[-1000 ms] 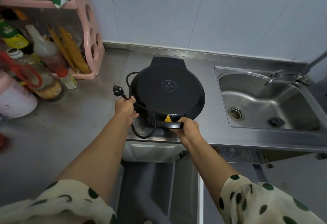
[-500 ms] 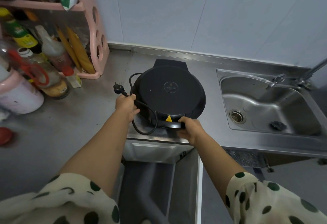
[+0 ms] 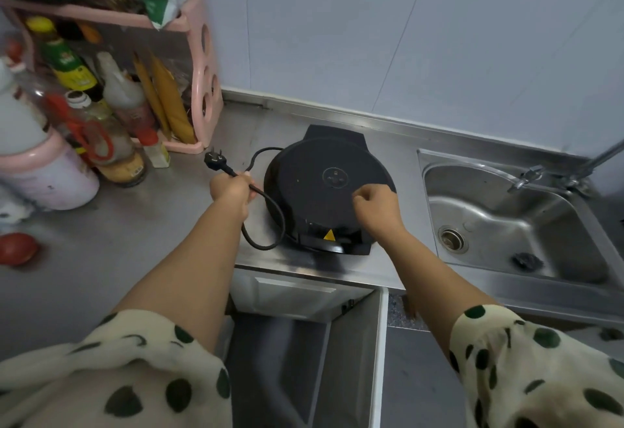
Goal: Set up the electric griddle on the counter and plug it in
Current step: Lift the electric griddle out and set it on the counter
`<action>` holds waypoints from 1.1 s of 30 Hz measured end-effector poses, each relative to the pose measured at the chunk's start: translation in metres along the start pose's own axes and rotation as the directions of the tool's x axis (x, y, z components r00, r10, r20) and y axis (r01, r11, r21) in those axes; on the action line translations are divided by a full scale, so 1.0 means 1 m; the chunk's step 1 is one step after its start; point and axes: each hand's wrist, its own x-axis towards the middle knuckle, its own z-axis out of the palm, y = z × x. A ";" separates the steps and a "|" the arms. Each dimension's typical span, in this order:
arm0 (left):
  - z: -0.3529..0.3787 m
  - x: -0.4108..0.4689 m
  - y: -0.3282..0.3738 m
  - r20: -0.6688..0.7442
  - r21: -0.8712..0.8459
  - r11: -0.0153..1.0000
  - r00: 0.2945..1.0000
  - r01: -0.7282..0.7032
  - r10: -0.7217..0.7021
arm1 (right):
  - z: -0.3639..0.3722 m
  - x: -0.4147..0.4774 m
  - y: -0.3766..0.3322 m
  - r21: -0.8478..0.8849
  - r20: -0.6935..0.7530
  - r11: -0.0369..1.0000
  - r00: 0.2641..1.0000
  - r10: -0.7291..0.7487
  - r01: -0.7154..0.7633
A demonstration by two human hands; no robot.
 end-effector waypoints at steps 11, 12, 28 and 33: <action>-0.041 0.059 -0.023 -0.107 0.140 0.989 0.993 -0.044 0.059 | 0.064 0.027 -0.047 0.135 0.161 0.973 0.965 -0.208 0.188; -0.045 0.064 -0.027 -0.114 0.147 0.988 0.992 -0.036 0.054 | 0.069 0.029 -0.048 0.148 0.159 0.970 0.964 -0.214 0.191; -0.067 0.122 -0.061 -0.189 0.396 0.918 0.979 0.004 0.077 | 0.131 0.054 -0.077 0.052 0.235 0.934 0.905 -0.354 0.352; -0.070 0.128 -0.061 -0.182 0.474 0.880 0.981 0.021 0.074 | 0.137 0.058 -0.077 0.066 0.237 0.935 0.905 -0.354 0.348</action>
